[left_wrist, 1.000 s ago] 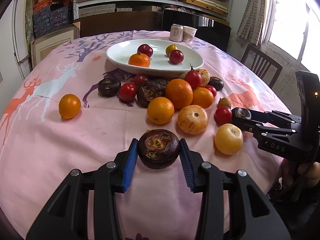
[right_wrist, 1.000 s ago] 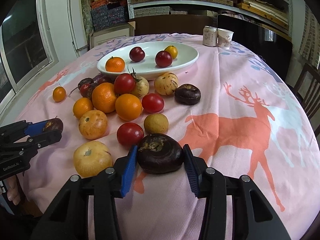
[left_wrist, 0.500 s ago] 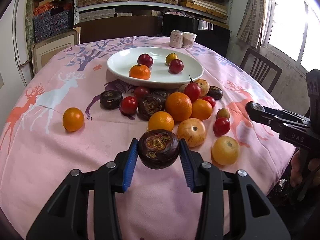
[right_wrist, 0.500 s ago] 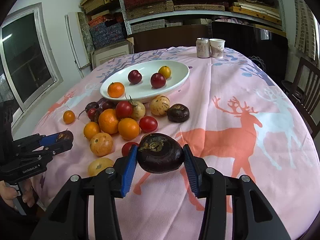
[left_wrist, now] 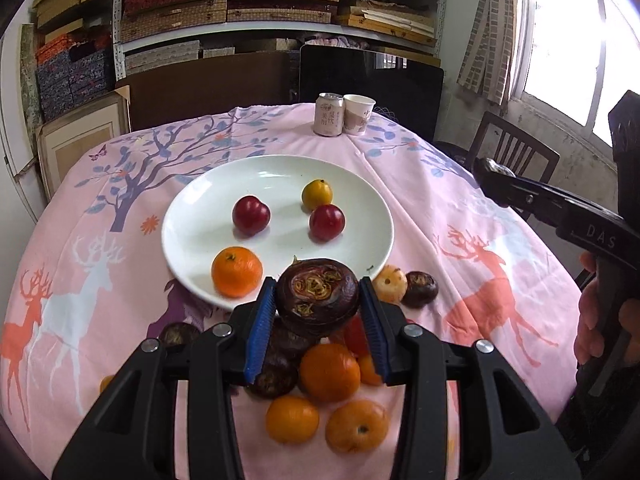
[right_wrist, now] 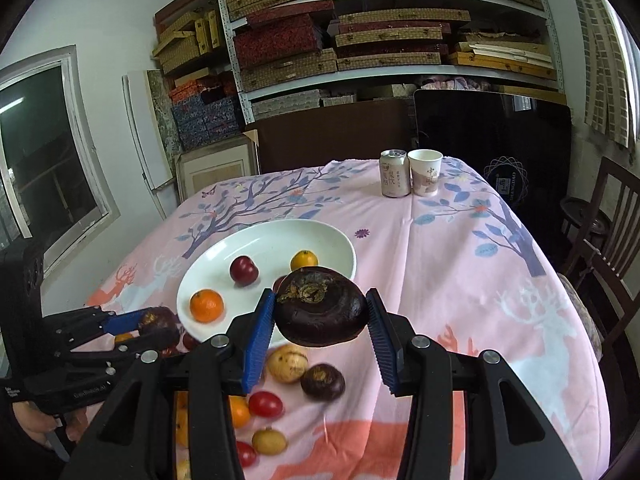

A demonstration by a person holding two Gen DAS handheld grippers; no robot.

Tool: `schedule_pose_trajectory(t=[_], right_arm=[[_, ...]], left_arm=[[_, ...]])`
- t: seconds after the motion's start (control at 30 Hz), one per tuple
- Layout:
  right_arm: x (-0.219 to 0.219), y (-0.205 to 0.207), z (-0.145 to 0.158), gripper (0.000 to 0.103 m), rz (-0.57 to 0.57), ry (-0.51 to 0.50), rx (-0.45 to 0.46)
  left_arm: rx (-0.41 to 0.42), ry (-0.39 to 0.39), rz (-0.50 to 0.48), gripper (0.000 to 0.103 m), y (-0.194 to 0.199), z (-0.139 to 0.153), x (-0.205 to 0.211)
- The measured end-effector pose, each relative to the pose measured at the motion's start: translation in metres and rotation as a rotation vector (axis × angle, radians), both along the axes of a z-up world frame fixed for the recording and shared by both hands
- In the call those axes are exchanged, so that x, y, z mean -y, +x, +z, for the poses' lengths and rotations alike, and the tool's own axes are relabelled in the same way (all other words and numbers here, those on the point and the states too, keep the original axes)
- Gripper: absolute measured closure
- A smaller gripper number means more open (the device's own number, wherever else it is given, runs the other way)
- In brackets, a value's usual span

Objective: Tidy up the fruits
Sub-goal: 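Carry both dark brown fruits onto the plate and open both tools, then grasp an orange with the left tool while the right grasps a pale yellow fruit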

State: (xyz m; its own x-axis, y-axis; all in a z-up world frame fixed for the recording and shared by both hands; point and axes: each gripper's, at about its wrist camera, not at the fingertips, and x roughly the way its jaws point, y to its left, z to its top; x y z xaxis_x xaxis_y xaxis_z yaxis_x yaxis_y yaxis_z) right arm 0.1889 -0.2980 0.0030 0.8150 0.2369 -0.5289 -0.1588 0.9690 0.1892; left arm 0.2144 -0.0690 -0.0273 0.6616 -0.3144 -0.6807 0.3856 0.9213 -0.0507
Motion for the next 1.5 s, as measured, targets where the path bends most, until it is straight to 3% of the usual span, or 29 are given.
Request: schedule_pose_trajectory(t=[0.2, 0.43, 0.5, 0.53, 0.7, 0.9, 1.23, 1.4, 1.5], right_arm=[[-0.021, 0.071, -0.024, 0.057, 0.033, -0.018, -0.085], [-0.036, 0.116, -0.052, 0.056, 0.052, -0.044, -0.169], [-0.04, 0.119, -0.053, 0.054, 0.064, -0.034, -0.165], [-0.041, 0.118, -0.052, 0.049, 0.062, -0.037, -0.152], [-0.032, 0.103, -0.045, 0.047, 0.032, -0.024, -0.123], [-0.017, 0.049, -0.04, 0.045, 0.019, 0.01, -0.098], [-0.015, -0.047, -0.077, 0.042, 0.026, 0.052, -0.095], [-0.02, -0.06, -0.079, 0.042, 0.014, 0.018, -0.065], [-0.016, -0.055, -0.083, 0.042, 0.007, 0.036, -0.096]], left_arm=[[-0.106, 0.008, 0.02, 0.062, 0.06, -0.03, 0.021], [-0.153, 0.023, 0.03, 0.061, 0.084, -0.049, 0.028], [-0.157, 0.018, 0.04, 0.052, 0.086, -0.051, 0.027], [-0.147, 0.016, 0.049, 0.046, 0.086, -0.05, 0.026], [-0.083, -0.008, 0.067, 0.036, 0.067, -0.031, 0.016], [-0.023, -0.023, 0.079, 0.027, 0.021, -0.014, -0.018], [-0.087, 0.036, 0.265, 0.027, -0.025, -0.049, -0.121], [-0.063, 0.054, 0.297, 0.027, -0.032, -0.049, -0.134], [-0.012, 0.096, 0.314, 0.027, -0.036, -0.042, -0.135]])
